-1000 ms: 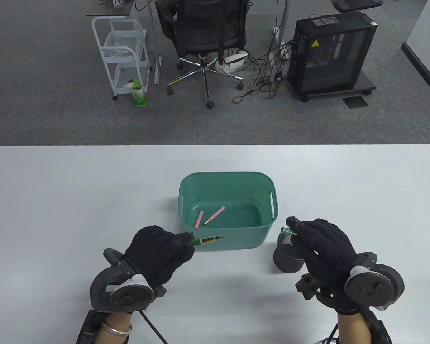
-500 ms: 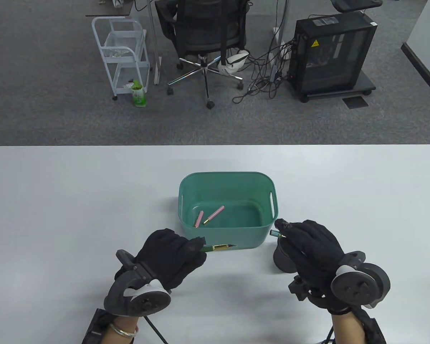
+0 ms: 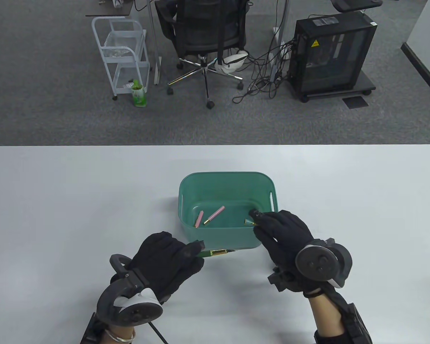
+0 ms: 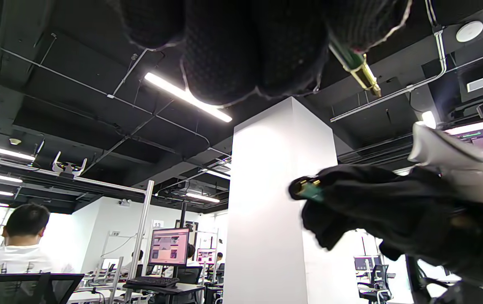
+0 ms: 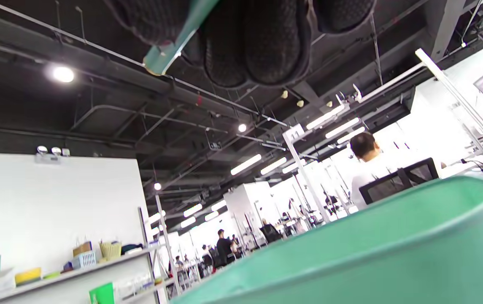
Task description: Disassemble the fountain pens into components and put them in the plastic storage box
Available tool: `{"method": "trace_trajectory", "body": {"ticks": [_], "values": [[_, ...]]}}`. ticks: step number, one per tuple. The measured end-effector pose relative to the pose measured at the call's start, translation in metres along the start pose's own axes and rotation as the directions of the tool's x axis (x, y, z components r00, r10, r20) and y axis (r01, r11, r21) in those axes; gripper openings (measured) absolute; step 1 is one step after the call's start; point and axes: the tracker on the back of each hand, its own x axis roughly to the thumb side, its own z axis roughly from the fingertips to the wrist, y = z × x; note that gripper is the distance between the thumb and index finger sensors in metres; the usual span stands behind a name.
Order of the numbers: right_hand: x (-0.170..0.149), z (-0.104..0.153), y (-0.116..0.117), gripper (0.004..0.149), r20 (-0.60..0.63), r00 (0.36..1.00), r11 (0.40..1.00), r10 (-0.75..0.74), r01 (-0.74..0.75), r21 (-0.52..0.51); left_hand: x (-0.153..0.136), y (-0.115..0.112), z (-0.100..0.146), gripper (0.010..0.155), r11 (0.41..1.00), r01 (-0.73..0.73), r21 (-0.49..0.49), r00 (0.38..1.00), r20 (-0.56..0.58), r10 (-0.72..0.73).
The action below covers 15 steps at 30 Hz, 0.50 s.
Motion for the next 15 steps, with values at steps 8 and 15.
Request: {"method": "trace_trajectory", "body": {"ticks": [8, 15], "values": [[-0.004, -0.036, 0.046, 0.045, -0.065, 0.983, 0.973, 0.17, -0.157, 0.167, 0.002, 0.005, 0.001, 0.048, 0.999, -0.019, 0.029, 1.0, 0.02, 0.018], [-0.019, -0.051, 0.077, 0.045, -0.139, 0.956, 0.94, 0.259, -0.216, 0.264, 0.003, 0.008, 0.002, 0.048, 0.999, -0.029, 0.045, 0.999, 0.026, 0.027]]}}
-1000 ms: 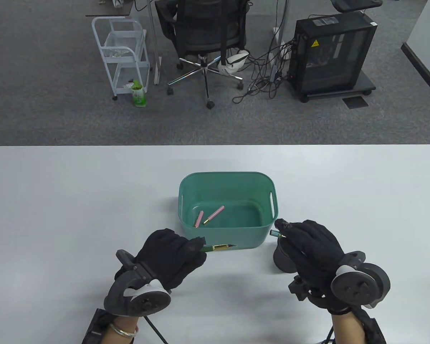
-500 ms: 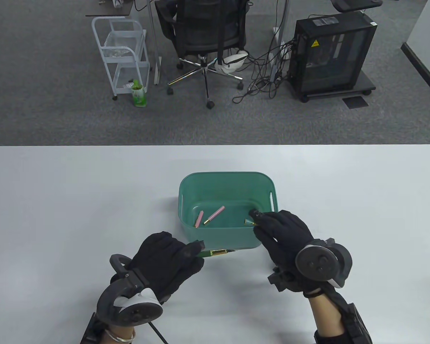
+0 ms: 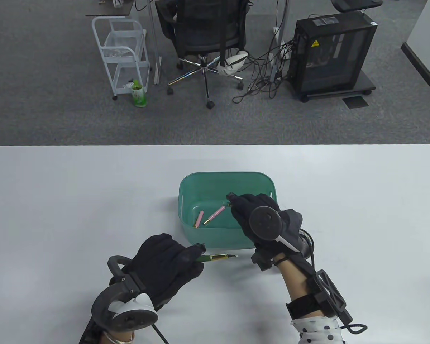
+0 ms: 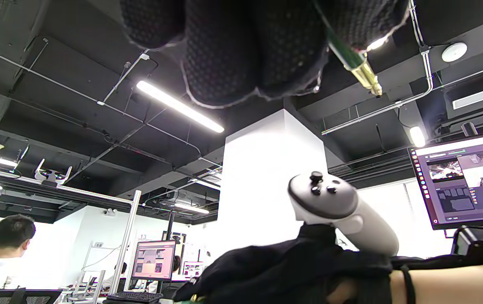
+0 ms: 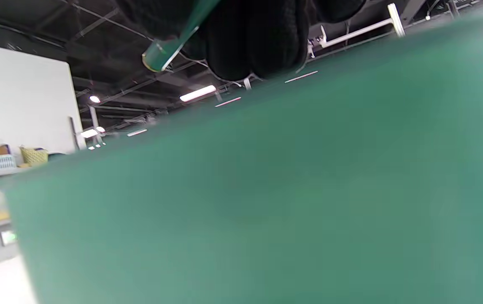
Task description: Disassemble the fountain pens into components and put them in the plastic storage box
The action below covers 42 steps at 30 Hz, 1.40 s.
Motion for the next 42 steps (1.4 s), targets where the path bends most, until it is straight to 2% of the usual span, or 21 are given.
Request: {"method": "trace_trajectory", "body": {"ticks": [6, 18, 30, 34, 42], "values": [[-0.003, -0.006, 0.014, 0.045, -0.036, 0.998, 0.998, 0.042, -0.041, 0.041, -0.002, 0.001, 0.0, 0.049, 1.0, -0.019, 0.008, 1.0, -0.003, 0.019], [-0.005, -0.006, 0.018, 0.053, -0.032, 0.999, 0.998, 0.036, -0.034, 0.048, -0.004, 0.0, -0.001, 0.049, 1.0, -0.029, -0.004, 1.0, -0.008, 0.029], [0.0, 0.009, 0.002, 0.055, 0.067, 0.996, 0.998, 0.064, -0.064, -0.007, -0.004, -0.002, -0.002, 0.049, 1.0, -0.025, -0.014, 1.0, -0.003, 0.025], [0.006, 0.019, -0.006, 0.056, 0.118, 0.99, 0.997, 0.077, -0.075, -0.021, -0.004, -0.005, -0.003, 0.049, 1.0, -0.02, -0.022, 1.0, -0.003, 0.02], [0.014, 0.048, -0.029, 0.057, 0.205, 0.979, 0.997, 0.023, -0.007, -0.081, -0.007, -0.008, -0.004, 0.049, 0.999, -0.018, -0.035, 1.0, -0.018, 0.018]]}}
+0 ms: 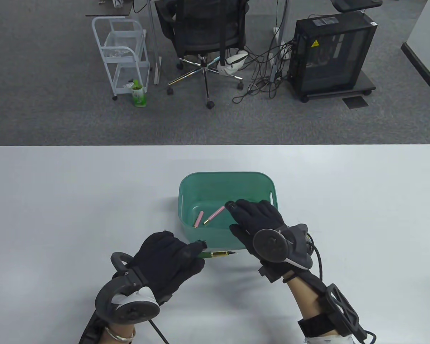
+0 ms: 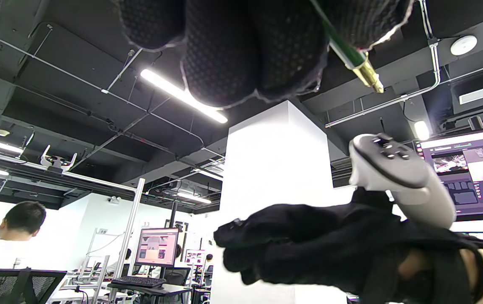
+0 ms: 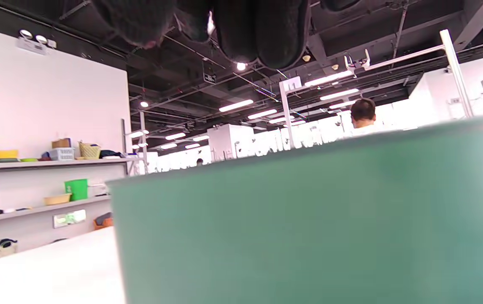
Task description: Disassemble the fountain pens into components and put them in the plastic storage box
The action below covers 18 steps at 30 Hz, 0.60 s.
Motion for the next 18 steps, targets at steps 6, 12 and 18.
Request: {"method": "trace_trajectory", "body": {"ticks": [6, 12, 18], "values": [[0.004, 0.025, -0.017, 0.057, 0.047, 0.998, 0.997, -0.033, 0.036, -0.07, 0.0, -0.005, -0.001, 0.049, 1.0, 0.011, -0.013, 1.0, 0.002, -0.011], [0.0, 0.047, -0.031, 0.058, 0.057, 0.995, 0.982, -0.078, 0.087, -0.169, 0.001, -0.009, -0.002, 0.049, 1.0, 0.001, -0.025, 1.0, 0.007, 0.0], [-0.006, 0.057, -0.04, 0.058, 0.056, 0.986, 0.964, -0.155, 0.163, -0.209, 0.004, -0.015, -0.003, 0.05, 0.999, -0.009, -0.033, 1.0, 0.024, 0.01]]}}
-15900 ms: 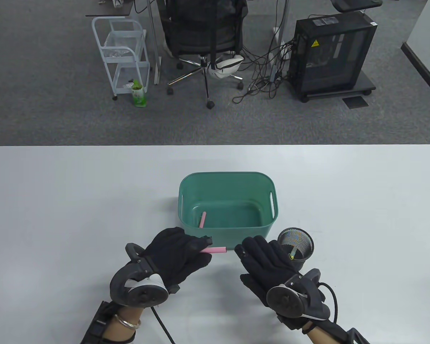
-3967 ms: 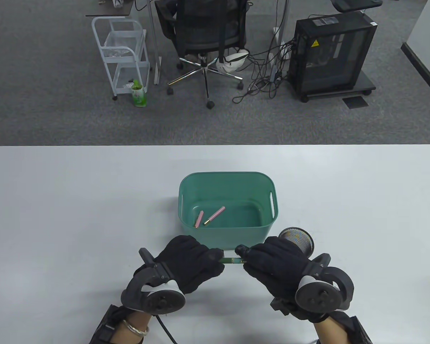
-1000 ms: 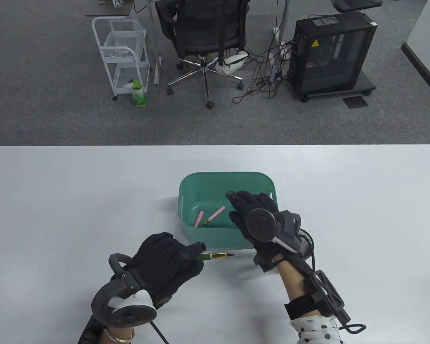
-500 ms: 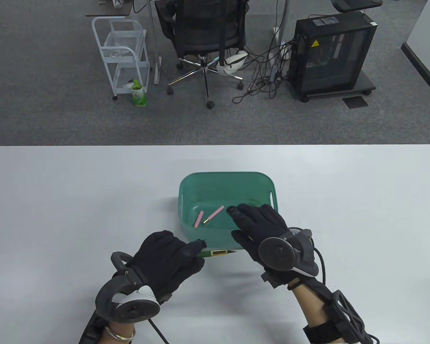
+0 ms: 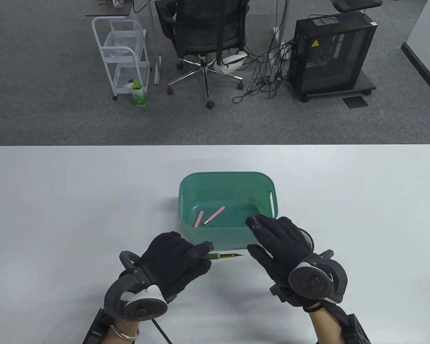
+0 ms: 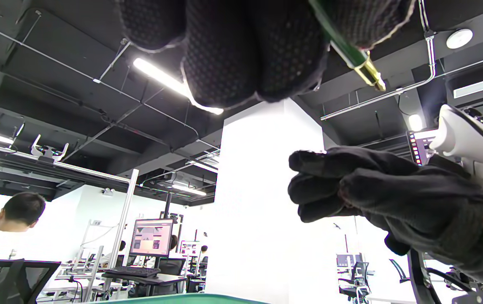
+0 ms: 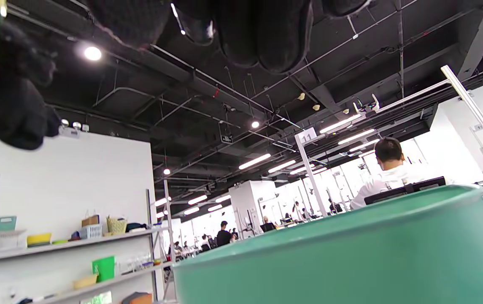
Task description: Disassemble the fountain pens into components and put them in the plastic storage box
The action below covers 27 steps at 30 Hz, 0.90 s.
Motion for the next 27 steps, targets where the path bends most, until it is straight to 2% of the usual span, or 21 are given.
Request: {"method": "trace_trajectory", "body": {"ticks": [11, 22, 27], "values": [[0.004, 0.007, -0.021, 0.059, 0.032, 0.996, 0.996, -0.086, 0.087, -0.022, 0.0, -0.017, -0.002, 0.05, 0.999, 0.031, -0.024, 0.999, 0.013, -0.031], [0.018, 0.008, -0.01, 0.054, 0.096, 0.993, 0.996, -0.07, 0.064, 0.059, 0.002, -0.041, -0.004, 0.049, 0.992, 0.078, -0.101, 0.997, 0.026, -0.076], [0.024, 0.009, 0.0, 0.052, 0.106, 0.994, 0.995, 0.006, -0.016, 0.102, 0.005, -0.045, -0.004, 0.05, 0.991, 0.082, -0.101, 0.996, 0.045, -0.078]]}}
